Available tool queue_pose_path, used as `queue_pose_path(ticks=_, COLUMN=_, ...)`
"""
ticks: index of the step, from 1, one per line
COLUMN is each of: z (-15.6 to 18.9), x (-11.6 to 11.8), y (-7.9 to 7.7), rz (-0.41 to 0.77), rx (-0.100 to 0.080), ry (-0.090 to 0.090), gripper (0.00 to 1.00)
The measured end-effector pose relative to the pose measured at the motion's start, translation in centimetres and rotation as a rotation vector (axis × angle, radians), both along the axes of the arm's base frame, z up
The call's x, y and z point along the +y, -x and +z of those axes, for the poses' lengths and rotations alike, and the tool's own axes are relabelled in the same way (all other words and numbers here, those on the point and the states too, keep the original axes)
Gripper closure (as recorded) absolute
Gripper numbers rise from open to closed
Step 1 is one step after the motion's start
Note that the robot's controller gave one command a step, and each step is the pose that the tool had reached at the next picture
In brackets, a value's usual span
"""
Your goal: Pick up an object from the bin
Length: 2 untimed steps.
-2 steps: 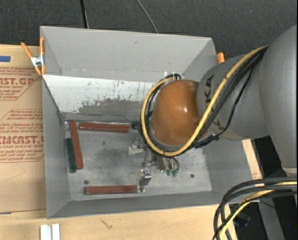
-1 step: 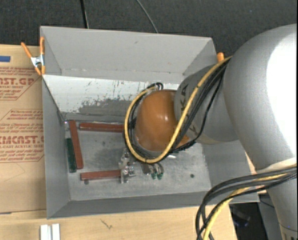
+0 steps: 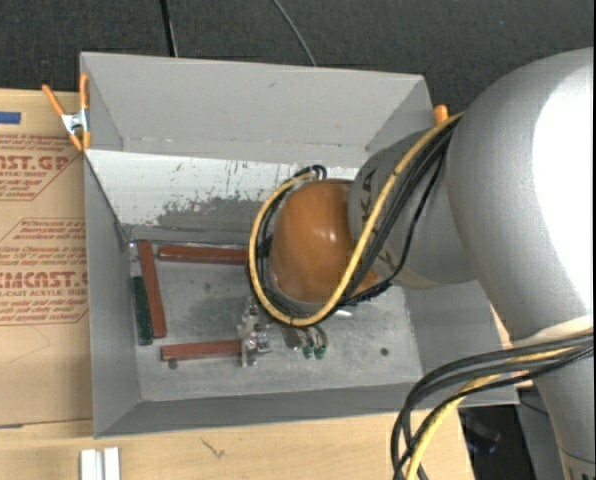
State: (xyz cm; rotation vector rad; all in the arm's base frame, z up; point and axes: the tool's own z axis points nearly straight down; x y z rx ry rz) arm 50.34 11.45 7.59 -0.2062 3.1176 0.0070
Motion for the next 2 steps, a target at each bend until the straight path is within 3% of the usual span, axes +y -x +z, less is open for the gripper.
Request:
queue_pose_path(ticks=1, z=0.2, x=0.0, y=-0.1, rz=0.000, rx=0.005, ry=0.001, gripper=1.00)
queue_pose_path(ticks=2, z=4.4, x=0.2, y=-0.2, rz=0.106, rx=0.015, ry=0.006, gripper=1.00)
